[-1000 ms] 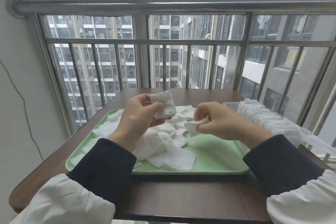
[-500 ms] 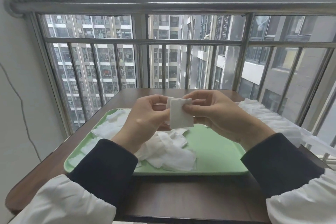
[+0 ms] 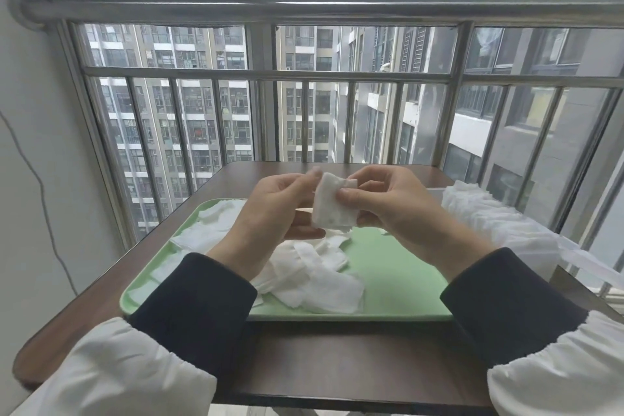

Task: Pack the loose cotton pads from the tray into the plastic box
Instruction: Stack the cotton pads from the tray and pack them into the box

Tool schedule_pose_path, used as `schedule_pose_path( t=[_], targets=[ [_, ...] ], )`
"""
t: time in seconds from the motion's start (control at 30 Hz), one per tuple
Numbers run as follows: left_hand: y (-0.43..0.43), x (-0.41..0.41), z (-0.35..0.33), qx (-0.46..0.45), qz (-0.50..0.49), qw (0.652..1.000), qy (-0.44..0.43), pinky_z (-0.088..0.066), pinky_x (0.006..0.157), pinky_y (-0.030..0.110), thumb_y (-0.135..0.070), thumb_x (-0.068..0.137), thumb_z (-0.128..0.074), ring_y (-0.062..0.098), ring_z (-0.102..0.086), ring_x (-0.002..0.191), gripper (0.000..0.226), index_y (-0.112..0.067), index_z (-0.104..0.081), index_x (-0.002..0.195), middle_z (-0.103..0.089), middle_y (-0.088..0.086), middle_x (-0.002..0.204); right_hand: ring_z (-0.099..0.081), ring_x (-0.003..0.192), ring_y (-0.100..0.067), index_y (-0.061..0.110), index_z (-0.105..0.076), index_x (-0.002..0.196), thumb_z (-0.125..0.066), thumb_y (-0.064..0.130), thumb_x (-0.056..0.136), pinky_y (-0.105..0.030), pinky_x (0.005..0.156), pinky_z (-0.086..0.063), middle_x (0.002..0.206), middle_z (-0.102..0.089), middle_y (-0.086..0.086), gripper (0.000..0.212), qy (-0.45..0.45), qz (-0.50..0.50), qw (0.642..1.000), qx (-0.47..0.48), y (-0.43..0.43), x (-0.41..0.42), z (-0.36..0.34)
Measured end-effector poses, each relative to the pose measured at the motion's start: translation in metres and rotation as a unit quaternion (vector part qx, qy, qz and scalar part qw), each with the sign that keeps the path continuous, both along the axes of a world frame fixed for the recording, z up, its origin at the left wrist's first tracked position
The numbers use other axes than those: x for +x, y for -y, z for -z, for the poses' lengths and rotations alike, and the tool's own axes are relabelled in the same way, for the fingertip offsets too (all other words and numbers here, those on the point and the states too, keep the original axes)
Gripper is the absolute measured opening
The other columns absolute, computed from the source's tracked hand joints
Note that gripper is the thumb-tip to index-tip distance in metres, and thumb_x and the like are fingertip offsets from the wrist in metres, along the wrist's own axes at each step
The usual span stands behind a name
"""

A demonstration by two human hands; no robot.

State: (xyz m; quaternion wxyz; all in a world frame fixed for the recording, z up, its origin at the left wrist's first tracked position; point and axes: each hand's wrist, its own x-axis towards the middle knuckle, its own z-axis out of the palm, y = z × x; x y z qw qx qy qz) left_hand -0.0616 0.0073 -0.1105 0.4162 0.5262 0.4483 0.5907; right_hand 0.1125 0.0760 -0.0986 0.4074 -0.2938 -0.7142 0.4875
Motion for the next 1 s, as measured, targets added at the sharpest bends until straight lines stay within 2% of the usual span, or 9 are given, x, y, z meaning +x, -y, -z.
schedule_pose_path(
  t=[0.03, 0.1, 0.23, 0.4, 0.5, 0.6, 0.8, 0.9, 1.0],
  targets=[
    [0.000, 0.000, 0.001, 0.005, -0.009, 1.000, -0.017, -0.059, 0.059, 0.026, -0.044, 0.088, -0.072, 0.027, -0.077, 0.085, 0.031, -0.016, -0.077, 0.102, -0.079, 0.010, 0.097, -0.065, 0.066, -0.023, 0.000, -0.064, 0.091, -0.079, 0.016, 0.084, -0.035, 0.065, -0.056, 0.077, -0.071, -0.019, 0.023, 0.008, 0.011, 1.000, 0.020, 0.000, -0.001, 0.001],
    [0.000, -0.001, 0.004, 0.017, -0.041, 0.998, -0.050, -0.058, 0.060, 0.025, -0.031, 0.085, -0.080, 0.022, -0.077, 0.084, 0.030, -0.013, -0.072, 0.108, -0.079, 0.008, 0.096, -0.063, 0.053, -0.014, 0.003, -0.060, 0.087, -0.080, 0.029, 0.084, -0.026, 0.052, -0.052, 0.064, -0.069, -0.006, 0.033, 0.047, 0.059, 0.995, 0.062, -0.002, -0.003, 0.004],
    [-0.001, -0.007, 0.004, 0.029, -0.135, 0.990, -0.007, -0.056, 0.057, 0.024, -0.011, 0.091, -0.071, 0.018, -0.076, 0.078, 0.013, -0.014, -0.070, 0.104, -0.077, 0.006, 0.095, -0.062, 0.049, -0.008, 0.013, -0.062, 0.081, -0.067, 0.039, 0.093, -0.022, 0.050, -0.044, 0.063, -0.071, 0.001, 0.030, 0.186, 0.146, 0.961, 0.142, -0.007, -0.001, 0.008],
    [0.002, -0.012, 0.000, 0.049, -0.197, 0.979, 0.022, -0.055, 0.056, 0.023, -0.011, 0.090, -0.066, 0.021, -0.071, 0.087, 0.013, -0.016, -0.067, 0.103, -0.071, 0.007, 0.102, -0.063, 0.057, -0.006, 0.019, -0.070, 0.080, -0.083, 0.045, 0.076, -0.023, 0.061, -0.050, 0.072, -0.074, 0.001, 0.029, 0.327, -0.051, 0.933, 0.140, 0.004, 0.000, 0.009],
    [0.007, -0.011, 0.001, 0.047, -0.197, 0.979, 0.020, -0.056, 0.056, 0.024, -0.009, 0.091, -0.065, 0.021, -0.071, 0.086, 0.012, -0.016, -0.066, 0.101, -0.071, 0.005, 0.098, -0.059, 0.056, 0.000, 0.026, -0.069, 0.078, -0.087, 0.058, 0.060, -0.015, 0.051, -0.044, 0.068, -0.070, 0.012, 0.041, 0.410, -0.056, 0.899, 0.142, 0.007, 0.001, 0.011],
    [0.011, -0.013, 0.003, 0.047, -0.203, 0.978, 0.013, -0.056, 0.057, 0.025, -0.009, 0.091, -0.065, 0.021, -0.072, 0.085, 0.012, -0.016, -0.067, 0.100, -0.071, 0.005, 0.098, -0.055, 0.054, 0.005, 0.029, -0.068, 0.077, -0.085, 0.066, 0.050, -0.015, 0.051, -0.039, 0.061, -0.062, 0.023, 0.049, 0.468, -0.053, 0.869, 0.150, 0.007, 0.004, 0.013],
    [0.016, -0.012, 0.010, 0.060, -0.220, 0.973, -0.017, -0.056, 0.056, 0.025, -0.010, 0.089, -0.067, 0.017, -0.073, 0.079, 0.012, -0.015, -0.068, 0.101, -0.074, 0.004, 0.094, -0.042, 0.055, -0.006, 0.024, -0.053, 0.065, -0.088, 0.045, 0.069, -0.019, 0.050, -0.033, 0.058, -0.047, 0.017, 0.040, 0.440, -0.126, 0.871, 0.175, 0.010, 0.003, 0.015],
    [0.015, -0.011, 0.013, 0.057, -0.223, 0.973, -0.028, -0.055, 0.055, 0.024, -0.010, 0.089, -0.067, 0.013, -0.073, 0.073, 0.012, -0.014, -0.068, 0.100, -0.075, 0.006, 0.093, -0.048, 0.057, -0.005, 0.023, -0.057, 0.069, -0.082, 0.026, 0.078, -0.017, 0.051, -0.038, 0.058, -0.052, 0.018, 0.028, 0.371, -0.141, 0.907, 0.143, 0.011, 0.005, 0.012],
    [0.014, -0.012, 0.014, 0.052, -0.228, 0.972, -0.034, -0.055, 0.055, 0.025, -0.010, 0.089, -0.067, 0.012, -0.073, 0.071, 0.013, -0.013, -0.068, 0.102, -0.076, 0.007, 0.093, -0.052, 0.061, -0.008, 0.013, -0.055, 0.075, -0.075, 0.000, 0.082, -0.020, 0.055, -0.043, 0.067, -0.055, 0.007, 0.026, 0.248, -0.167, 0.952, 0.059, 0.008, 0.008, 0.010]
  ],
)
